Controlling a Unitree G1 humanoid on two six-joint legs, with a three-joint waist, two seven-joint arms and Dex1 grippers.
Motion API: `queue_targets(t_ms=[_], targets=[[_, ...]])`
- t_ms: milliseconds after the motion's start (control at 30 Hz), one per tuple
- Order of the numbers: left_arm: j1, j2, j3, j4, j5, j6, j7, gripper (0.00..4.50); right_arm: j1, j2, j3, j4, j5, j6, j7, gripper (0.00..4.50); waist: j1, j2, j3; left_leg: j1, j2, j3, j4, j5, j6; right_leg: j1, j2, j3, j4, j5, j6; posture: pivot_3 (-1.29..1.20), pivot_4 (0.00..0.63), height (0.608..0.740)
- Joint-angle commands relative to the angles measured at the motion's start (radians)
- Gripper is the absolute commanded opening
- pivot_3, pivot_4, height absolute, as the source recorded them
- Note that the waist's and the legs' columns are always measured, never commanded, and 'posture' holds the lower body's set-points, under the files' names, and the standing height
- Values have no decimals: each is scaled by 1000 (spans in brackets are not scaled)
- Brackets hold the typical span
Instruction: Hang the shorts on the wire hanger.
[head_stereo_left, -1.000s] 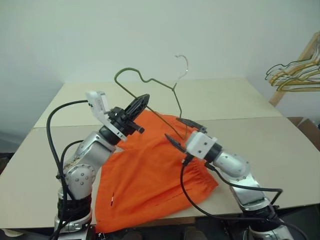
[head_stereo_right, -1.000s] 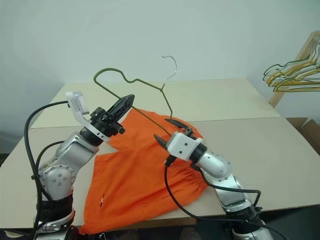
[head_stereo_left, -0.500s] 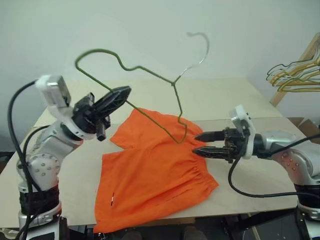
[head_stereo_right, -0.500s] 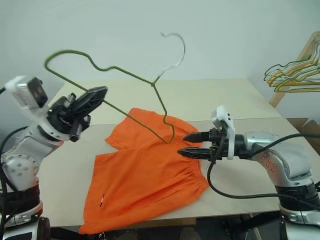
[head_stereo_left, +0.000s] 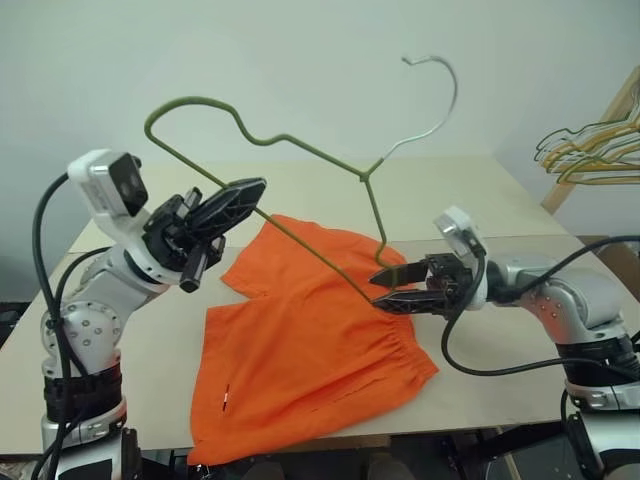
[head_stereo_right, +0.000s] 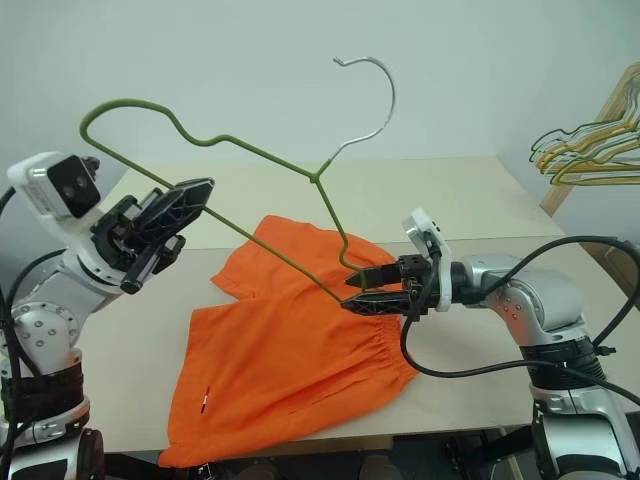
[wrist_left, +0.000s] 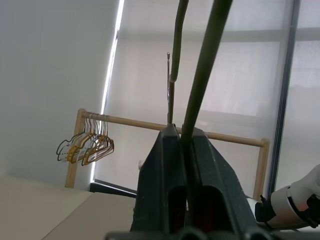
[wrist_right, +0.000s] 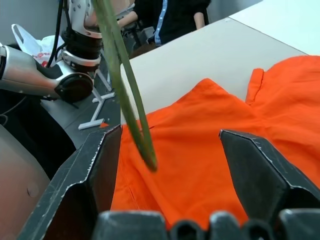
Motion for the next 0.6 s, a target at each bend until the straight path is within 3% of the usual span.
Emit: queue_targets(t_ms=[33, 333, 433, 600], targets=[[-18, -8, -3, -13, 17, -17, -7, 0, -41, -7, -6, -18, 6, 1, 31, 3673, 0, 0, 0, 0, 0, 0, 0, 0, 0, 0, 0, 0, 0, 0, 0, 18, 0, 740], [-23, -37, -7, -12, 33, -25, -1, 0, -15, -4, 17, -54, -33, -21, 24, 3673, 0, 0, 0, 0, 0, 0, 0, 0, 0, 0, 0, 0, 0, 0, 0, 9, 0, 740], [-20, -39, -10, -12, 41, -23, -5, 0, -10, 0, 19, -53, -35, -18, 18, 2937, 0, 0, 0, 0, 0, 0, 0, 0, 0, 0, 0, 0, 0, 0, 0, 9, 0, 740], [-19, -38, -8, -8, 50, -21, -13, 0, -8, 3, 16, -49, -35, -14, 14, 1239, -1, 0, 0, 0, 0, 0, 0, 0, 0, 0, 0, 0, 0, 0, 0, 9, 0, 740]])
